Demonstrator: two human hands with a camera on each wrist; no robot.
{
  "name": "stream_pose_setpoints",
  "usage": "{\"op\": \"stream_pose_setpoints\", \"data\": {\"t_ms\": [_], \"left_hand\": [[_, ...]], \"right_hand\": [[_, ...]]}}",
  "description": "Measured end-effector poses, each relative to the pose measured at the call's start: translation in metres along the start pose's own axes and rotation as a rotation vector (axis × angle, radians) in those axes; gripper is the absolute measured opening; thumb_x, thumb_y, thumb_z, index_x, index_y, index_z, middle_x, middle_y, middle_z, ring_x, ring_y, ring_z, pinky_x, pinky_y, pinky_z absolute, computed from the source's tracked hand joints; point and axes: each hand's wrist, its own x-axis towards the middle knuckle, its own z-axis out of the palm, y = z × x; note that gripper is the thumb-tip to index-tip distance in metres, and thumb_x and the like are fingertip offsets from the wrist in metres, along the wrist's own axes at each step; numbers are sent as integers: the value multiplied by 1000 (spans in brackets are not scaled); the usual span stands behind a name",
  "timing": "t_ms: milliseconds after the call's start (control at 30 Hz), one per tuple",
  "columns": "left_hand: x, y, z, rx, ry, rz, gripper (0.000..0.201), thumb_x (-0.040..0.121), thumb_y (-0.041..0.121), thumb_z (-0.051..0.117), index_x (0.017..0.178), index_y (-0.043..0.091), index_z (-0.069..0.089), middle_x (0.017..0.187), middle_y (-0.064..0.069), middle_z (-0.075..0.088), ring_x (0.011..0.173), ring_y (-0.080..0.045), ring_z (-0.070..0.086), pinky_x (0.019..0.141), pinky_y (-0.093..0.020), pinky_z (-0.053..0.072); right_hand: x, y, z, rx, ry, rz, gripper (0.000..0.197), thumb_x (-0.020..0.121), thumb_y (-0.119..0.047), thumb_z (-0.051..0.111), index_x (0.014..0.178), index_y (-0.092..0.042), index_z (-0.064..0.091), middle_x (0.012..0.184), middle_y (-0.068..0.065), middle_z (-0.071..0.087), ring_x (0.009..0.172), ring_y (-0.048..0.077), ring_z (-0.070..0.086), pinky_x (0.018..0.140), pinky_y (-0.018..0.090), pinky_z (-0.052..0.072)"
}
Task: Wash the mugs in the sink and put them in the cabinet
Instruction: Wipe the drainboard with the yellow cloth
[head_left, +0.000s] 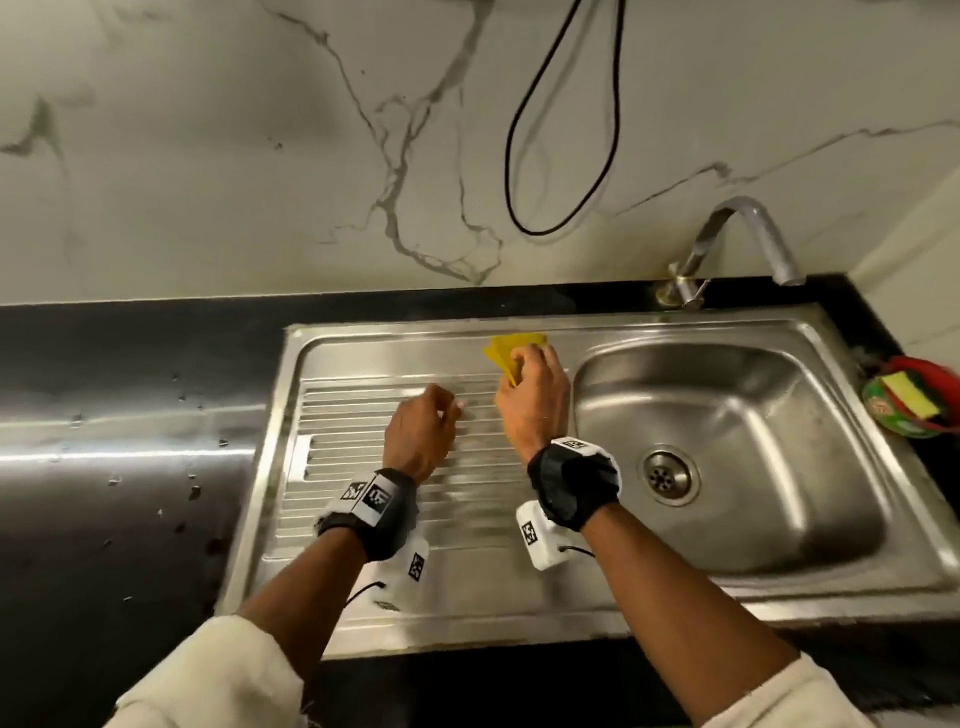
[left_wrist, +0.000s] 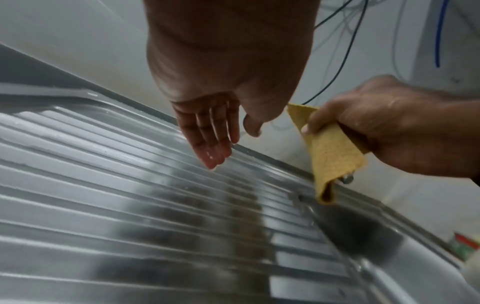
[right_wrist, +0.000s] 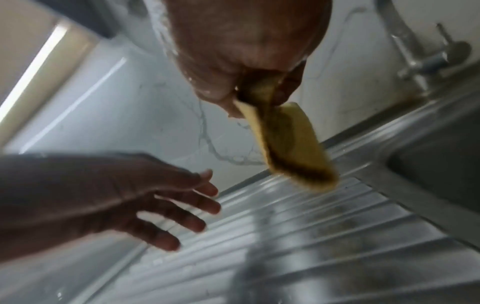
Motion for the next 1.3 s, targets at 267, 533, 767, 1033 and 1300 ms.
{"op": "stream_pose_setpoints", "data": {"t_ms": [267, 533, 767, 1033, 1300], "left_hand": [[7, -56, -24, 393, -298, 160, 99, 76, 53, 75, 152, 11, 26, 159, -10, 26, 144, -28, 23, 112, -39, 33], [21, -95, -35, 614, -516, 129, 125, 71, 57, 77, 156, 7, 0, 165, -10, -4, 152, -26, 2, 121, -49, 16], [27, -100, -35, 668, -512, 213, 129, 63, 66, 78, 155, 9, 7, 165, -11, 1, 151, -26, 10, 119, -45, 27], [30, -95, -63, 575, -319, 196, 52, 90, 29, 62, 137, 15, 46, 137, -8, 56, 115, -32, 60, 90, -40, 50], [35, -135, -60, 452, -331, 310, 48, 95, 34, 56, 135, 10, 45, 141, -13, 46, 128, -31, 49, 104, -49, 44]], "right_hand": [[-35, 35, 72, -399, -470, -50, 63, 98, -48, 45, 148, -10, 36, 158, 16, 22, 148, 36, 12, 118, 45, 13], [-60, 9, 131, -467, -628, -367, 69, 96, -46, 6, 156, -11, 4, 163, 11, -4, 148, 36, -14, 119, 56, 1], [-14, 91, 77, -563, -300, 7, 67, 100, -42, 20, 152, 0, 22, 159, 21, 18, 148, 40, 11, 120, 54, 9], [-36, -22, 169, -466, -501, -73, 80, 95, -53, 11, 153, 1, 6, 160, 24, -5, 147, 44, -11, 119, 55, -5], [-10, 82, 73, -581, -368, 115, 77, 97, -58, 20, 156, -11, 2, 162, 18, -2, 149, 37, -4, 121, 51, 0]]}}
